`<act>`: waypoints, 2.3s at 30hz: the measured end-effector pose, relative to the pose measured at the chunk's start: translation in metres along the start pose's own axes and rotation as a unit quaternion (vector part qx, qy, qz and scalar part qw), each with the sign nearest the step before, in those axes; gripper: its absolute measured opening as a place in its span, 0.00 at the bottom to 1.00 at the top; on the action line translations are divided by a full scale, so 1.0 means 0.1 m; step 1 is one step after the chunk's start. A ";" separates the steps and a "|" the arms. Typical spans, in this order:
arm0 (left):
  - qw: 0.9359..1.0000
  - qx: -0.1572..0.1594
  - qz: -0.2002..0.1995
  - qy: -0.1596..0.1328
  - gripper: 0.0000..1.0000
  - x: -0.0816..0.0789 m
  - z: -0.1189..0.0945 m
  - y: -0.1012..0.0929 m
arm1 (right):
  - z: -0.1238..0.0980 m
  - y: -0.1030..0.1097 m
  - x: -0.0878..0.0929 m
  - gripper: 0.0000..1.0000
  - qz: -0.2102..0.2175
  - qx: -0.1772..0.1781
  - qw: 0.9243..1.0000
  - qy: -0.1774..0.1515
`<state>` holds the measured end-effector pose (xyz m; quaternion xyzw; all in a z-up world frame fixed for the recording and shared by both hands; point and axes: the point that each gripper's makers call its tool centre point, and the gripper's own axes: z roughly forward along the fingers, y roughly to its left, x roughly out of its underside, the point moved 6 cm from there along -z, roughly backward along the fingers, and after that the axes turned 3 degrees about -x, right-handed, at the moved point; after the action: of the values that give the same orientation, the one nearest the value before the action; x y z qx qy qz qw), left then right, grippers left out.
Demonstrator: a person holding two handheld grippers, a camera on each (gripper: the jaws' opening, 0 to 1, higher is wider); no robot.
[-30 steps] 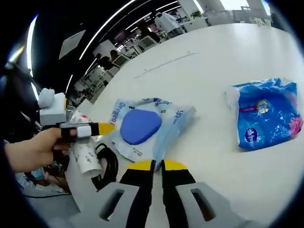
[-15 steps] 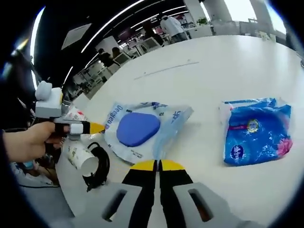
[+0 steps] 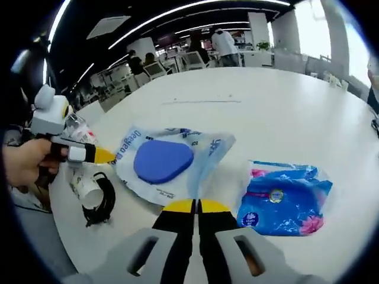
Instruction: Arrange the tabletop items into an orderly group along one side of the table until the central work area is clear of visible clutter.
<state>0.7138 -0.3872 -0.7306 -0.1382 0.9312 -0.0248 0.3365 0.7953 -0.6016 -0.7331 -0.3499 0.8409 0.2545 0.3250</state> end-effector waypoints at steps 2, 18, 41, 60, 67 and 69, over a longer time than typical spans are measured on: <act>1.000 0.001 0.019 0.004 0.00 0.02 -0.01 -0.06 | -0.01 -0.04 -0.01 0.00 -0.026 0.009 1.000 0.010; 0.999 -0.003 0.035 0.018 0.00 0.07 0.05 -0.15 | 0.04 -0.12 -0.01 0.00 -0.144 0.032 0.988 0.046; 0.999 -0.005 0.028 0.026 0.00 0.11 0.11 -0.18 | 0.08 -0.19 0.09 0.07 -0.192 0.032 0.978 0.079; 0.998 -0.012 0.060 -0.029 0.34 -0.02 -0.06 -0.23 | -0.02 -0.16 0.00 0.21 -0.192 0.040 0.979 0.061; 0.993 -0.014 0.102 -0.057 0.52 -0.09 -0.18 -0.25 | -0.08 -0.14 -0.01 0.25 -0.182 0.038 0.981 0.054; 0.992 -0.012 0.109 -0.065 0.52 -0.11 -0.23 -0.25 | -0.10 -0.13 0.00 0.25 -0.181 0.036 0.981 0.055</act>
<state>0.7131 -0.4091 -0.7024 -0.0411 0.9172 0.0321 0.3950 0.8011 -0.6161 -0.7288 -0.4977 0.7890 0.1418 0.3311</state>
